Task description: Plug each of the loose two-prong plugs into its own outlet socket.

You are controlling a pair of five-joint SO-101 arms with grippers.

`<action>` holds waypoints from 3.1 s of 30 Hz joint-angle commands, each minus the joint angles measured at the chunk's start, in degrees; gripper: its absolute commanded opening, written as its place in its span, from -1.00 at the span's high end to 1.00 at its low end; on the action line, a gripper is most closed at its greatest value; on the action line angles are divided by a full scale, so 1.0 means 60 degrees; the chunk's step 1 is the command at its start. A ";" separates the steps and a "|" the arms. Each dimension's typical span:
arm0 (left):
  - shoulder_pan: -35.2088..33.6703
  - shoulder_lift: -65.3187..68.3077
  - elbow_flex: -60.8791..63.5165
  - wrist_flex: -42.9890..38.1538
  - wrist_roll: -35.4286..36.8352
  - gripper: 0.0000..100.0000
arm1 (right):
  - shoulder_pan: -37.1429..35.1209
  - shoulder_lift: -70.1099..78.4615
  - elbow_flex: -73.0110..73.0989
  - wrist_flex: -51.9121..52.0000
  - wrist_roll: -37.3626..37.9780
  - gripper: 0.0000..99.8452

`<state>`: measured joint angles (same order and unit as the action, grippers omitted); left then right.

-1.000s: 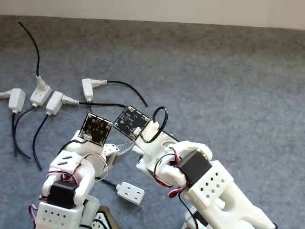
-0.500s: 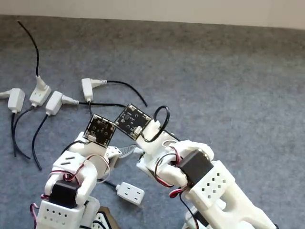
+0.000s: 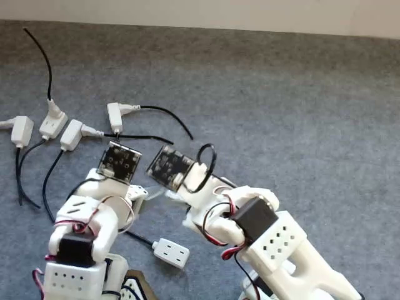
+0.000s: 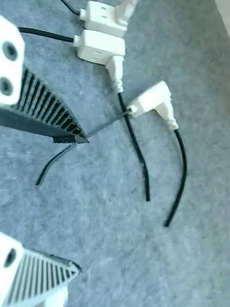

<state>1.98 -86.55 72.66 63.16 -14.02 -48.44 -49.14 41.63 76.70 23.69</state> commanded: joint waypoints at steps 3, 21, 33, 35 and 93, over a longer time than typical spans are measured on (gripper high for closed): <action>-0.1004 0.3875 -0.3407 0.0938 0.0161 0.26 | -0.0564 -0.0022 0.0007 0.0051 0.1495 0.99; -0.2396 0.7377 -0.4696 0.0190 -0.1055 0.26 | 0.5414 -0.0037 -0.0418 0.0842 0.3634 0.98; 0.0081 0.7363 -0.4095 0.5363 -0.7941 0.26 | 0.3407 -0.0125 0.1546 0.0330 0.3751 0.67; 0.0330 0.7304 -0.3436 0.5333 -0.8938 0.28 | 0.2689 -0.0125 0.2440 -0.0549 0.3048 0.67; 0.3934 0.9414 -0.3480 0.1333 -0.8527 0.73 | 0.7744 -0.0051 0.4960 -0.4652 -0.0850 0.67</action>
<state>25.71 -29.32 58.07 63.52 -64.84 -1.41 -49.23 71.60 49.45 19.21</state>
